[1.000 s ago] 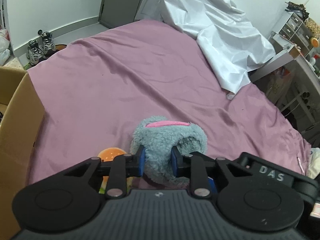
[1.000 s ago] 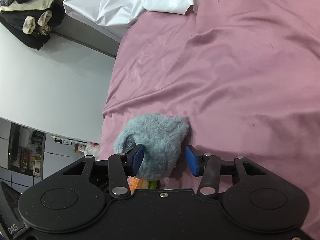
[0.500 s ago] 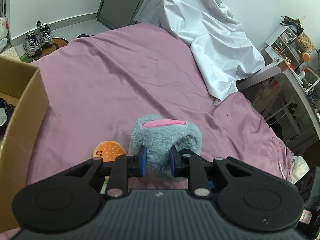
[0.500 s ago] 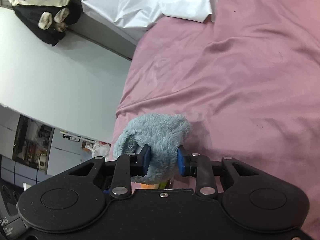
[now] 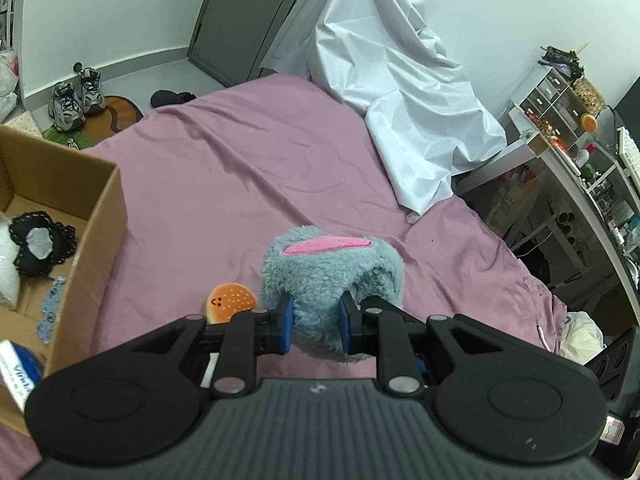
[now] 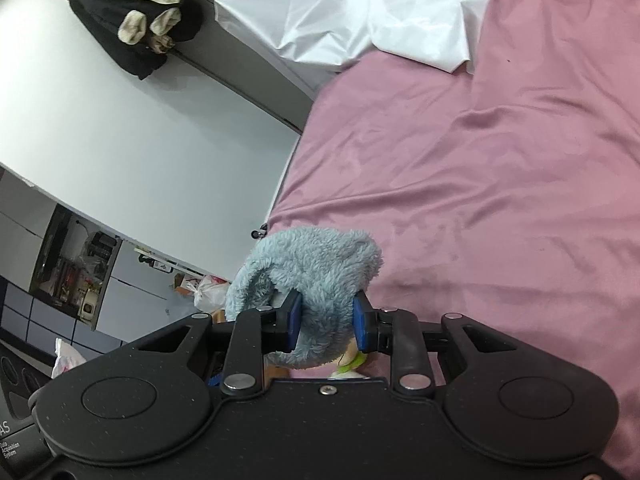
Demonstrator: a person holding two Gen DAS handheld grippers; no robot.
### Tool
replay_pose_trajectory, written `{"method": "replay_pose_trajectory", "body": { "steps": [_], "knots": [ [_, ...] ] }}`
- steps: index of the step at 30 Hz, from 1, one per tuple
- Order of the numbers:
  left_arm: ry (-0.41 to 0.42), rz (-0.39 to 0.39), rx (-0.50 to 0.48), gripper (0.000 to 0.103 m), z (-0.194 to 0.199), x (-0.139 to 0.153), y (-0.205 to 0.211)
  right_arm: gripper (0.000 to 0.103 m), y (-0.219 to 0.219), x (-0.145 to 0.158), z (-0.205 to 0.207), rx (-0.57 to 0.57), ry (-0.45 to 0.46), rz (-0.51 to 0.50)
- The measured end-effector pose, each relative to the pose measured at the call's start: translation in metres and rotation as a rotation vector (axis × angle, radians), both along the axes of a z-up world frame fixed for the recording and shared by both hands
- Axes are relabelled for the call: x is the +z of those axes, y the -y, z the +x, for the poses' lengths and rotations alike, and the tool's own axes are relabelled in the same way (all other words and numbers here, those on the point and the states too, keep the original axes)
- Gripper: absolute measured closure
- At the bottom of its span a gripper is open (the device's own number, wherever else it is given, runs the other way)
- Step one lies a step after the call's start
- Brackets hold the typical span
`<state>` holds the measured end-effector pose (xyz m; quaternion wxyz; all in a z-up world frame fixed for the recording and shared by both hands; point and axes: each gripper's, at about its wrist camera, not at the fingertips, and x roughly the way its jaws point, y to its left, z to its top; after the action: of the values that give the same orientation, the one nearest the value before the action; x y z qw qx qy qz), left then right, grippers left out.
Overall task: Organize soft objects
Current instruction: 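Lift and carry the grey cat plush over the box with both tools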
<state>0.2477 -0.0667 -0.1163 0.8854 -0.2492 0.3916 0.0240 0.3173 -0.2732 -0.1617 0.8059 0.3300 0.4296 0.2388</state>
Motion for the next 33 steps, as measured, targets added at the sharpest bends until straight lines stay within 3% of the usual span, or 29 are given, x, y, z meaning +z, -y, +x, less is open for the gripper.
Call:
{"method": "replay_pose_trajectory", "body": {
  "steps": [13,33],
  "knots": [
    [0.070,0.005,0.024,0.082,-0.031,0.035,-0.020,0.077,-0.024,0.035,-0.018,0.024,0.066,-0.002],
    [0.138,-0.011,0.079,0.082,-0.080,0.063,-0.073,0.077,-0.080,0.071,-0.049,0.099,0.158,-0.032]
  ]
}}
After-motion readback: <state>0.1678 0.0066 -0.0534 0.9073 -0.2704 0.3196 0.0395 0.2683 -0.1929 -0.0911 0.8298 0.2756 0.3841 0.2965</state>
